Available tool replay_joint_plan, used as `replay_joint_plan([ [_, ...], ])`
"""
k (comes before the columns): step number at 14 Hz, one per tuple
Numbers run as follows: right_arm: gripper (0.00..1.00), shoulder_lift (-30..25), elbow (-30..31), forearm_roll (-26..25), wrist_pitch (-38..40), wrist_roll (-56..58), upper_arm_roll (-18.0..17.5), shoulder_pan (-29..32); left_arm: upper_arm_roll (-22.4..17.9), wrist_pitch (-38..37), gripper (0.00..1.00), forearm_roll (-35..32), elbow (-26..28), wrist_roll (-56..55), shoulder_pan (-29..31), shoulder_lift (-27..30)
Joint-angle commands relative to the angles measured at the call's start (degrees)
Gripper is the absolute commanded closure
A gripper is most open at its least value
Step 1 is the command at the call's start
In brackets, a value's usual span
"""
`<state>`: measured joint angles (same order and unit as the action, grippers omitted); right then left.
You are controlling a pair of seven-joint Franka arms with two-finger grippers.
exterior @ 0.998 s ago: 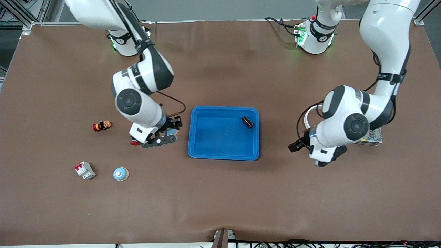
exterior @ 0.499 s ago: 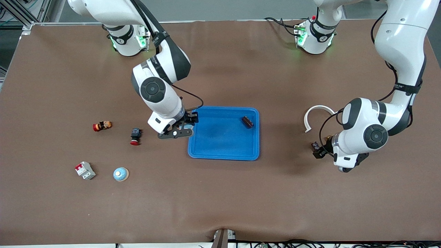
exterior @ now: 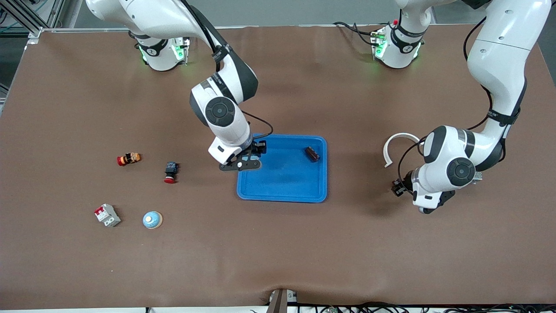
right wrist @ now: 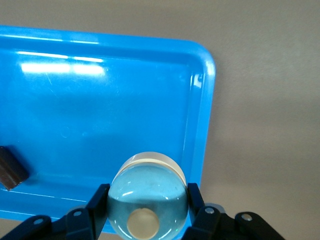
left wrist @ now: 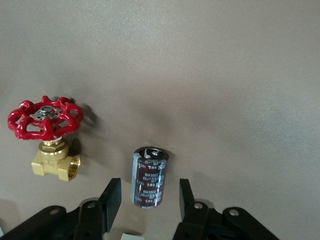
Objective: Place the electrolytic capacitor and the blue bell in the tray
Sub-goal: 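Move the bell over the tray while the left gripper takes a capacitor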
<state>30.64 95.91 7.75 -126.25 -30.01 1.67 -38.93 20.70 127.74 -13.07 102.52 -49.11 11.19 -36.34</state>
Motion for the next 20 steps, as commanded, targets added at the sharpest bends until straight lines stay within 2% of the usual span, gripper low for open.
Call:
replay_joint_plan([
  [1, 0.5, 1.7, -0.02, 0.34, -1.89, -2.15, 0.62, -1.76, 0.39, 0.76, 0.5, -2.66, 0.4, -0.11, 0.32, -0.84],
  [4, 0.49, 3.28, 0.15, 0.34, -3.39, -3.03, 0.62, -3.07, 0.39, 0.85, 0.52, -2.75, 0.13, -0.2, 0.5, -1.37],
  [6, 0.49, 3.99, 0.33, 0.34, -4.09, -3.03, 0.62, -3.6, 0.39, 0.85, 0.67, -2.75, 0.13, -0.2, 0.59, -1.72],
  [9, 0.49, 5.04, 0.85, 0.34, -5.94, -3.12, 0.7, -4.39, 0.39, 0.5, 1.0, -2.75, -0.48, -0.46, -0.11, -1.55],
  [14, 0.49, 6.36, 1.82, 0.34, -9.62, -3.12, 0.71, -5.27, 1.09, -4.32, 1.0, -2.49, -3.28, -1.43, -2.13, 1.79],
  [20, 0.49, 7.86, 1.82, 0.25, -11.74, -4.7, 0.71, -5.89, 1.18, -10.66, 1.0, -1.52, -11.1, -13.18, -12.4, 2.15],
])
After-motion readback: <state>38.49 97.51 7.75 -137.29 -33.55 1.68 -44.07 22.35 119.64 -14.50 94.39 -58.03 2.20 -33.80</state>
